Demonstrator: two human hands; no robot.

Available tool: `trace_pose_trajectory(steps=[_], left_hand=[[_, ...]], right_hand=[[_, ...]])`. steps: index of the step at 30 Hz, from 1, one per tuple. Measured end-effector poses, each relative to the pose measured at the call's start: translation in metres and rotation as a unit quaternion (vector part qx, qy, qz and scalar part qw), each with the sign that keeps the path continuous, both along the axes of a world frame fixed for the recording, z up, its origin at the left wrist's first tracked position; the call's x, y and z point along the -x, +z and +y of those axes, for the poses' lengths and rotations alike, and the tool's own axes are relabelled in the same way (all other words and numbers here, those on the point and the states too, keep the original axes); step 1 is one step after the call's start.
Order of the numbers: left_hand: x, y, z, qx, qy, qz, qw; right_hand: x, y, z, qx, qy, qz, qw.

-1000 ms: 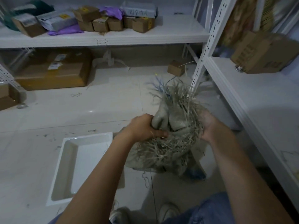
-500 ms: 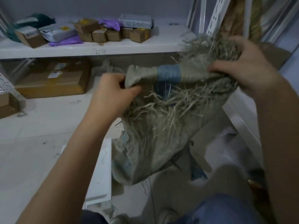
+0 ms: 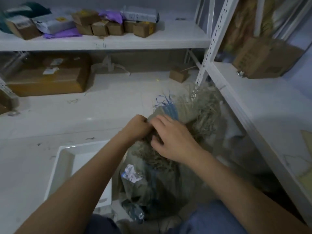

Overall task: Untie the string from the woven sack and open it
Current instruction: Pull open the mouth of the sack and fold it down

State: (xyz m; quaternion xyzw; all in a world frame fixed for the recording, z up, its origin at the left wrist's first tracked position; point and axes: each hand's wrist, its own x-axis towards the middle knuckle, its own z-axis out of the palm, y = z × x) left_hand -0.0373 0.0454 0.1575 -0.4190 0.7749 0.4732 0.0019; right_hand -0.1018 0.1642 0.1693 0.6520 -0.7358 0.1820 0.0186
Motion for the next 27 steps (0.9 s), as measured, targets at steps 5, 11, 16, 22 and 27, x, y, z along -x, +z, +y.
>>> trace_pose_trajectory(steps=[5, 11, 16, 22, 27], left_hand=[[-0.001, -0.019, -0.019, -0.146, 0.094, 0.046, 0.984], [-0.016, -0.044, -0.042, -0.324, 0.18, 0.072, 0.926], [-0.046, -0.066, -0.056, -0.154, 0.175, -0.115, 0.966], [-0.055, -0.063, -0.075, -0.057, 0.1, -0.14, 0.983], [-0.045, -0.054, -0.075, 0.012, 0.035, -0.176, 0.984]], right_hand=[[0.034, -0.066, 0.018, -0.241, -0.066, -0.103, 0.963], [0.051, -0.118, 0.064, -0.418, -0.011, 0.031, 0.908], [0.046, -0.12, 0.078, -0.409, -0.024, -0.017, 0.912], [0.055, -0.094, 0.069, -0.428, -0.193, -0.356, 0.808], [0.099, -0.105, 0.022, -0.23, -0.392, -0.224, 0.862]])
